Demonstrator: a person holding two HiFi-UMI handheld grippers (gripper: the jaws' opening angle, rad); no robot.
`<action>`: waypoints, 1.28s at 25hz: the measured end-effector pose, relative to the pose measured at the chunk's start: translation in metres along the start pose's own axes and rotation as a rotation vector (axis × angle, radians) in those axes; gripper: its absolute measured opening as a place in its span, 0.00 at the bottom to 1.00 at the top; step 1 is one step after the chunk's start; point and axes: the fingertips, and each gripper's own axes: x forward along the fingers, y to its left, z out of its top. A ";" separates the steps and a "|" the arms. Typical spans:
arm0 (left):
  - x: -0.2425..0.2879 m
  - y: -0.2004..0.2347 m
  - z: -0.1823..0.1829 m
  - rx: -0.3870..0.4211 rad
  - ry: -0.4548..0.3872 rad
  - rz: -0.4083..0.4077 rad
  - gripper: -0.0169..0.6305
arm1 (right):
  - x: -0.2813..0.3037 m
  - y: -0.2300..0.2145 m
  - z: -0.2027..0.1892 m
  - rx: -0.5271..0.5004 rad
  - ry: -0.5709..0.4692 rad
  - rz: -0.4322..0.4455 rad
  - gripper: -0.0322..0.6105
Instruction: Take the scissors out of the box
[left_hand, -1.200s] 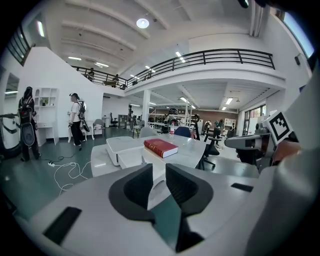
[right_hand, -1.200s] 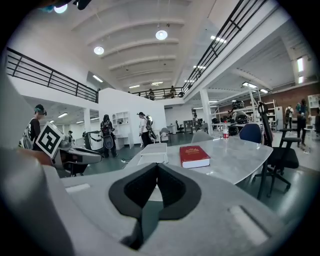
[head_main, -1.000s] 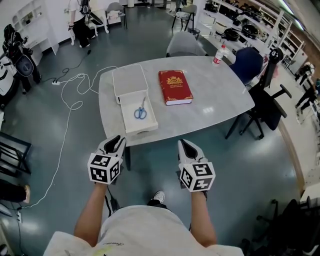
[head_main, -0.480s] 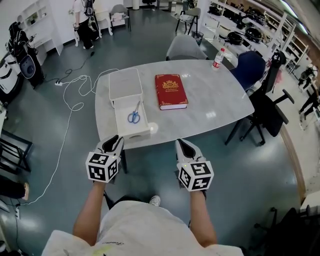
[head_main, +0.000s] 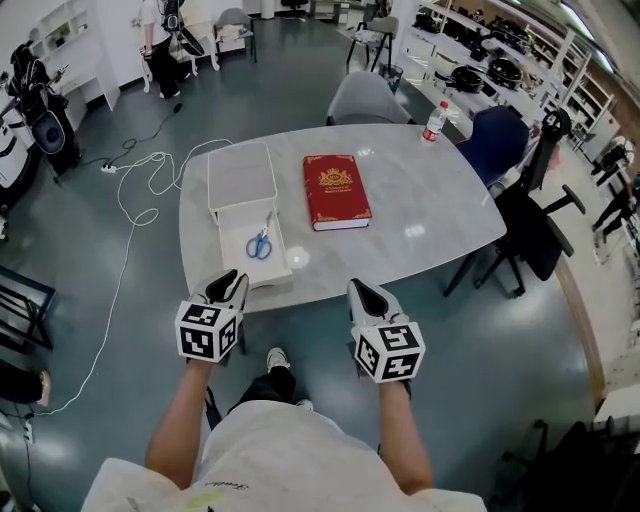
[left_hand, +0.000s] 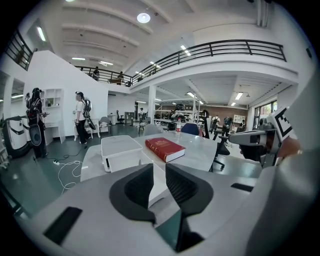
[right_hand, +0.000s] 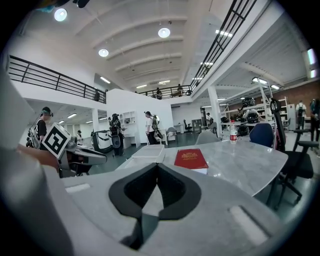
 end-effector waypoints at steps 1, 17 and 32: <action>0.007 0.004 0.001 -0.003 0.001 -0.001 0.11 | 0.006 -0.003 0.002 -0.004 0.004 -0.002 0.06; 0.110 0.065 0.009 -0.018 0.116 -0.039 0.12 | 0.124 -0.031 0.020 -0.014 0.083 0.000 0.06; 0.156 0.099 0.015 -0.030 0.203 -0.127 0.11 | 0.202 -0.028 0.043 -0.047 0.132 -0.011 0.06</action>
